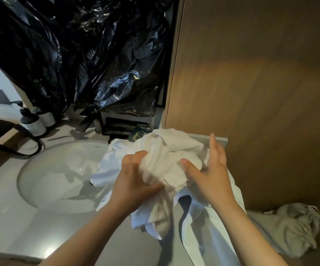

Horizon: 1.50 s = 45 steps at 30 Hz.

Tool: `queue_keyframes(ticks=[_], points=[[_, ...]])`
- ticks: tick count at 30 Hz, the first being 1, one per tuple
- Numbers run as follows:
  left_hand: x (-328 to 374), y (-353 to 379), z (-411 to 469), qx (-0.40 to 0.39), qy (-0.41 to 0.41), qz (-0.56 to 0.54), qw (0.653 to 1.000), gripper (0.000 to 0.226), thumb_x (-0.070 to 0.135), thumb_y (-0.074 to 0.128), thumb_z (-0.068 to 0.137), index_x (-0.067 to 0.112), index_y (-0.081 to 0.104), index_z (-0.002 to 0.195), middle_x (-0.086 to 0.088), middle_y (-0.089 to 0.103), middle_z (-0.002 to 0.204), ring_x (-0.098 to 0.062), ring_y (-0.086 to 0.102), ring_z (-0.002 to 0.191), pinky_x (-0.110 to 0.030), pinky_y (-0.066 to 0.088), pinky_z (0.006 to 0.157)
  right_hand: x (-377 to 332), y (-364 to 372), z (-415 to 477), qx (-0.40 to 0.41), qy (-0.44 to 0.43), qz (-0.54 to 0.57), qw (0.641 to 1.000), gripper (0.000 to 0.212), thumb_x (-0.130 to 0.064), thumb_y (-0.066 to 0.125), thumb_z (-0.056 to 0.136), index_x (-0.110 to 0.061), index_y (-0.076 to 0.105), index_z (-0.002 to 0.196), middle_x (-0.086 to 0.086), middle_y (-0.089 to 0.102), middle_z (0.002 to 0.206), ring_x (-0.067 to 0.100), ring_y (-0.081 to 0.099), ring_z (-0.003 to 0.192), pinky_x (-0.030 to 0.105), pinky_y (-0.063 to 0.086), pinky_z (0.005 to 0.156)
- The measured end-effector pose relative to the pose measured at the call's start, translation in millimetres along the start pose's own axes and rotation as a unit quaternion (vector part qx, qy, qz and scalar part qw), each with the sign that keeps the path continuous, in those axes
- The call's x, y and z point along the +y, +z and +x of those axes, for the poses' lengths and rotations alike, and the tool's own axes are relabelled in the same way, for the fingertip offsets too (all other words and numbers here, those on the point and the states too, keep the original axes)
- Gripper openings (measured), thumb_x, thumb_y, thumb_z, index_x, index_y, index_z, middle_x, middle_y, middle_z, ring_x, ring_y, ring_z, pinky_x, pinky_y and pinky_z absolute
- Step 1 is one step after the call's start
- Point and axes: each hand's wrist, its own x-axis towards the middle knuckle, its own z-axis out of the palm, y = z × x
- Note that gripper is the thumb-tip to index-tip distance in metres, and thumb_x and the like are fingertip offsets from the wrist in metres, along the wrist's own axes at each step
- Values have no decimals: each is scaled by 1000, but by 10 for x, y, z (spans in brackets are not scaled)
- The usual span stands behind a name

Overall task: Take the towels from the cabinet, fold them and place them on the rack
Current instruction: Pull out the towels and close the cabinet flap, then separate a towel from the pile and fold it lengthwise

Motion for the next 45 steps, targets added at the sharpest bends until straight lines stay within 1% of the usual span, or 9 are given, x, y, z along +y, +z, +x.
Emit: queue_keyframes(ticks=[6, 9, 15, 21, 24, 29, 39, 42, 45], points=[[-609, 104, 85, -140, -80, -2, 987, 42, 60, 68, 74, 33, 49, 100, 9, 47, 105, 0, 50, 85, -22, 47, 70, 579, 384, -61, -141, 5, -202, 969, 94, -64, 61, 84, -50, -5, 149, -6, -6, 165, 19, -9, 151, 44, 2, 123], [-821, 226, 64, -147, -74, -9, 986, 37, 57, 65, 80, 31, 50, 102, 9, 48, 107, -6, 54, 86, -23, 43, 70, 804, 475, -76, -151, 2, -226, 962, 94, -66, 58, 84, -55, -19, 137, -8, -10, 165, 18, -9, 151, 42, -1, 123], [-871, 322, 253, -166, -67, 14, 984, 38, 50, 67, 82, 23, 50, 103, 0, 50, 103, -20, 53, 88, -32, 41, 72, 824, 536, 42, -162, 9, -237, 958, 98, -67, 57, 84, -42, -9, 152, -6, -11, 164, 20, -10, 151, 43, -4, 122], [-814, 140, 92, -125, -59, 36, 990, 39, 50, 72, 78, 24, 57, 103, 3, 52, 102, -11, 55, 80, -21, 40, 65, 640, 326, -149, -145, 25, -153, 977, 91, -69, 61, 79, -45, 13, 153, -15, 5, 164, 10, -2, 151, 31, 6, 118], [-686, -19, -9, -56, -11, 39, 998, 41, 48, 79, 72, 21, 64, 99, 2, 55, 103, -15, 56, 91, -30, 47, 81, 491, 224, -326, -82, 6, -131, 988, 71, -62, 61, 83, -48, 30, 145, -16, 24, 159, 10, 19, 148, 25, 16, 113], [-330, -169, -70, -13, 13, -54, 998, 29, 42, 76, 77, 23, 66, 96, 10, 60, 95, -7, 59, 86, -21, 48, 76, 276, 93, -543, -16, 25, -106, 994, 65, -63, 55, 80, -39, 45, 139, -13, 44, 149, 10, 44, 133, 25, 34, 106], [38, -59, 197, -107, -120, -113, 981, 53, 43, 70, 84, 11, 55, 124, -5, 67, 107, -23, 65, 95, -30, 49, 86, 115, 32, -677, 2, 51, -52, 997, 44, -41, 67, 89, -34, 55, 131, -10, 54, 138, 12, 54, 120, 36, 47, 105], [97, -42, 263, -88, -141, -162, 973, 19, 27, 74, 82, 11, 66, 89, 1, 67, 77, -15, 60, 69, -15, 46, 62, 96, 27, -698, 0, 66, -32, 997, 45, -40, 68, 88, -33, 55, 131, -8, 54, 139, 14, 53, 123, 40, 46, 107], [186, -106, 275, -86, -89, -187, 974, 21, 16, 73, 82, 12, 63, 64, 8, 57, 51, -5, 50, 50, -13, 41, 54, 108, 10, -671, -4, 73, -29, 997, 46, -40, 68, 88, -34, 54, 132, -11, 52, 139, 13, 52, 124, 40, 45, 108]])
